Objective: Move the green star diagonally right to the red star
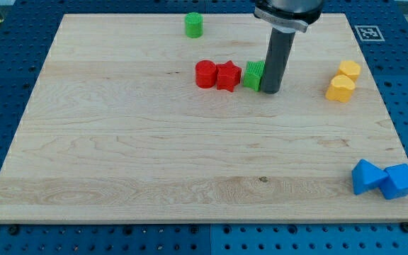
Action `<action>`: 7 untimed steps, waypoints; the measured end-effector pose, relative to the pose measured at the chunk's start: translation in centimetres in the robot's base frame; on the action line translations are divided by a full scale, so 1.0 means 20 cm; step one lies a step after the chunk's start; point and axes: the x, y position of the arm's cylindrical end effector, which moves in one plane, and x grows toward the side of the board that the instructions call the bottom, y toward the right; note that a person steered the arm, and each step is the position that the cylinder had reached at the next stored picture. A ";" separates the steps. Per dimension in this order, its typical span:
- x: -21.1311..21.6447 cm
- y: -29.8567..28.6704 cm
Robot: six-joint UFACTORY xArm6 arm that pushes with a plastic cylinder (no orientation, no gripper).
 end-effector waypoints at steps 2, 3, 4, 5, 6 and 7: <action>0.16 -0.07; 0.18 -0.17; 0.04 -0.16; -0.20 -0.11; -0.42 -0.07; -0.51 -0.07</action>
